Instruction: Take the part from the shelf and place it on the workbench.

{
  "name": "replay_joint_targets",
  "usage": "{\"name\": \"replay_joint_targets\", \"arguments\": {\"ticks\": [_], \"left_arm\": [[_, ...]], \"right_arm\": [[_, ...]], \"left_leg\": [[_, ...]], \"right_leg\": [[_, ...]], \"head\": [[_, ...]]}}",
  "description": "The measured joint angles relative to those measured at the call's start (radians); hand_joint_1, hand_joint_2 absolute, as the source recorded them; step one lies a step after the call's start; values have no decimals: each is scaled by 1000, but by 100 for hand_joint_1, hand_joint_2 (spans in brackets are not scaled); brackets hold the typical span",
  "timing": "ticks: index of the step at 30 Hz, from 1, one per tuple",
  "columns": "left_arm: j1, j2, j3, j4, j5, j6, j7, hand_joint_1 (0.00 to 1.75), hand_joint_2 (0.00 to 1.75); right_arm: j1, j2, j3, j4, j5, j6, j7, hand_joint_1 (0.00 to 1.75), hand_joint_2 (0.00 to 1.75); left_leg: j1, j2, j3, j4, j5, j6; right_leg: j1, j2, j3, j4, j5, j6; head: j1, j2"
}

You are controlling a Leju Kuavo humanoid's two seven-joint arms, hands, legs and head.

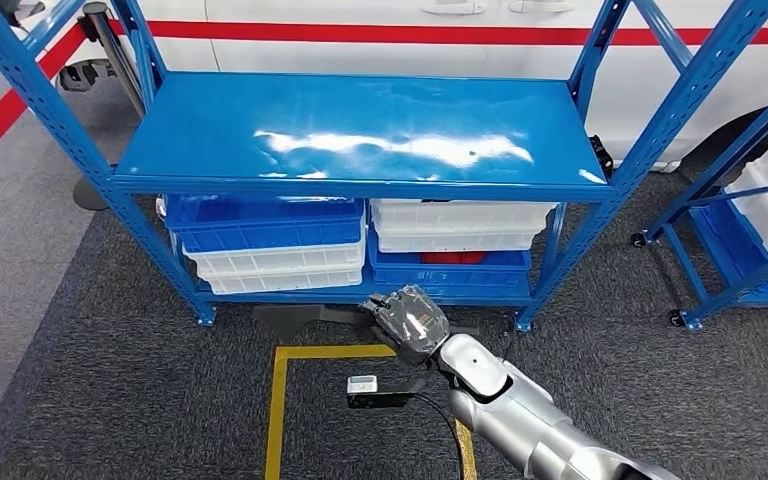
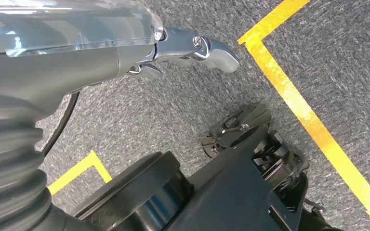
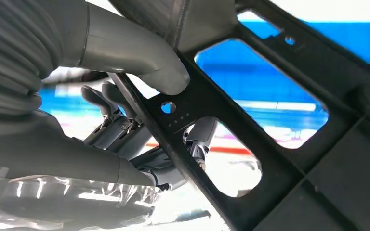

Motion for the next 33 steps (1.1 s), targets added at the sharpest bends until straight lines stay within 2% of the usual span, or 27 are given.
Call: {"name": "replay_joint_targets", "arguments": {"ticks": [6,8,11,13,15,16,17,18,19,21,22,23,26,27,28,29,31,32,33], "left_arm": [[11,-1,7,0,24,9,-9,0,175],[13,-1,10,0,26,12,-10,0,175],[13,-2,9,0,17,12,-6,0,175],[11,-5,7,0,6,11,0,0,175],[8,-8,5,0,0,9,6,0,175],[7,-8,5,0,-1,7,9,0,175],[7,-9,5,0,-1,5,11,0,175],[7,-10,5,0,-1,4,13,0,175],[7,-10,5,0,-1,2,15,0,175],[6,-12,5,0,0,1,17,0,175],[5,-12,5,0,1,0,17,0,175],[5,-12,5,0,1,0,17,0,175],[2,-13,4,0,1,-2,18,0,175],[1,-14,4,0,1,-2,18,0,175],[1,-14,3,0,1,-3,18,0,175],[1,-15,3,0,1,-4,18,0,175],[2,-15,3,0,1,-6,18,0,175],[3,-15,3,0,2,-6,18,0,175],[4,-15,3,0,2,-6,19,0,175]], "right_arm": [[131,54,-147,-22,-419,133,-249,175,175],[180,68,-185,-21,-463,146,-276,175,175],[238,83,-223,-21,-446,134,-274,175,175],[268,87,-242,-31,-419,128,-255,175,175],[295,88,-260,-49,-401,128,-234,175,175],[306,88,-269,-57,-397,129,-227,175,175],[315,88,-276,-65,-394,130,-221,175,175],[323,88,-282,-73,-390,132,-218,175,175],[329,88,-287,-81,-385,134,-215,175,175],[335,89,-294,-99,-368,139,-209,175,175],[336,89,-297,-108,-359,141,-205,175,175],[337,90,-300,-116,-352,142,-202,175,175],[343,90,-306,-132,-341,145,-198,175,175],[345,90,-308,-138,-338,146,-197,175,175],[347,90,-310,-144,-334,146,-196,175,175],[348,90,-312,-151,-330,146,-195,175,175],[353,90,-315,-163,-324,147,-194,175,175],[357,90,-316,-168,-322,147,-193,175,175],[361,90,-317,-172,-321,148,-193,175,175]], "left_leg": [[0,0,0,0,0,-1],[-2,0,-1,1,-2,1],[-1,4,3,-10,3,11],[6,12,11,-27,13,17],[8,21,12,-33,16,20],[8,26,12,-32,16,19],[9,32,11,-32,16,17],[10,39,11,-31,16,14],[13,46,11,-29,14,9],[17,60,10,-18,8,-7],[17,65,11,-12,4,-16],[16,71,12,-8,1,-25],[20,86,19,-11,0,-49],[23,78,17,-2,-11,-54],[25,64,6,25,-34,-57],[25,46,-15,77,-68,-57],[22,20,-73,216,-138,-53],[20,15,-94,268,-155,-50],[18,13,-100,284,-151,-45]], "right_leg": [[0,-1,-1,0,-1,-1],[-2,-1,0,-2,0,1],[-5,3,1,-5,1,11],[-4,7,-17,40,-35,14],[-8,10,-71,162,-106,18],[-11,10,-98,224,-133,22],[-14,10,-114,262,-144,25],[-19,9,-111,262,-135,29],[-23,4,-87,222,-110,32],[-27,-23,-12,88,-55,37],[-26,-33,15,40,-39,32],[-24,-38,27,15,-34,24],[-17,-15,22,11,-31,-5],[-18,-7,21,10,-27,-14],[-19,1,20,7,-24,-22],[-19,9,18,6,-21,-28],[-12,28,14,6,-18,-37],[-8,39,13,7,-17,-39],[-4,52,12,7,-17,-40]], "head": [[0,0],[0,0],[0,0],[0,0],[0,0],[0,0],[0,0],[0,0],[0,0],[0,0],[0,0],[0,0],[0,0],[0,0],[0,0],[0,0],[0,0],[0,0],[0,0]]}}
